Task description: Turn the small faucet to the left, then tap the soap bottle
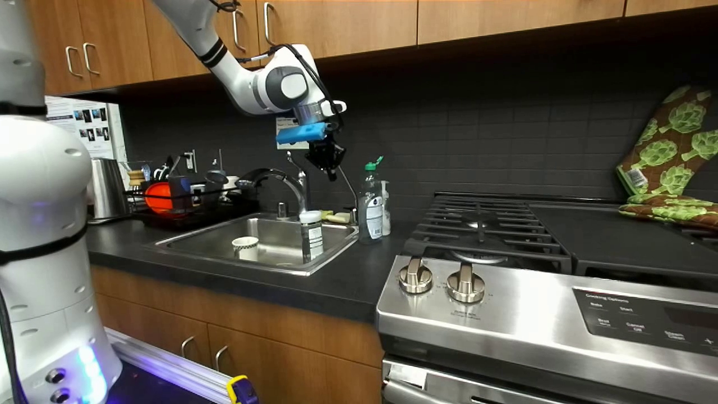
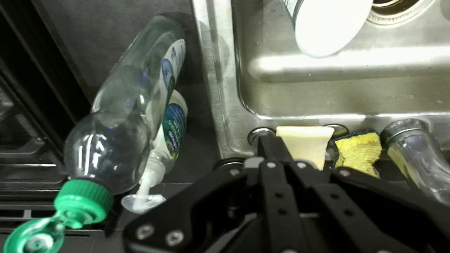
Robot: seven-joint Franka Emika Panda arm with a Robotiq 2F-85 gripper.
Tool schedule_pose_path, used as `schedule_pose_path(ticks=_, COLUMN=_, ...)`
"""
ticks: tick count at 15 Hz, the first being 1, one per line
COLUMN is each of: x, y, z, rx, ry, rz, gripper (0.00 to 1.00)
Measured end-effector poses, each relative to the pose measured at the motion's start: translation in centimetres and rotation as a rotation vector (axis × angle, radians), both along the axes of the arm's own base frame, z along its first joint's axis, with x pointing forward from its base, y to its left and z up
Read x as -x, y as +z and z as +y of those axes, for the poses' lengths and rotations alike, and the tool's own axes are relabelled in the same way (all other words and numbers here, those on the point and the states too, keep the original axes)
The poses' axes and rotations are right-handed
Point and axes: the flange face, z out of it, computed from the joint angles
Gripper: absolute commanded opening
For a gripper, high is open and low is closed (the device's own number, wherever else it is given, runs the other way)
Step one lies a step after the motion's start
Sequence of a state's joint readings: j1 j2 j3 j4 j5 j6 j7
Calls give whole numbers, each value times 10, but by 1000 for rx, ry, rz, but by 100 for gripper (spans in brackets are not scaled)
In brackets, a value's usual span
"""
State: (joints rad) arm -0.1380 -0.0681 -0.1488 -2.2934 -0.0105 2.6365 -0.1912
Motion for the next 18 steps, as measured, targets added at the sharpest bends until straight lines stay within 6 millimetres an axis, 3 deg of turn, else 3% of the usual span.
schedule_pose_path(ticks=5, x=-3, y=9, z=1, rx=-5, ry=-12, rz=-58, gripper=0)
schedule_pose_path(ticks=11, x=-11, y=17, z=18, rx=-19, ry=-11, rz=-147, gripper=0)
schedule_pose_path(ticks=18, x=-15, y=27, z=16, rx=42, ry=-11, rz=-217, gripper=0)
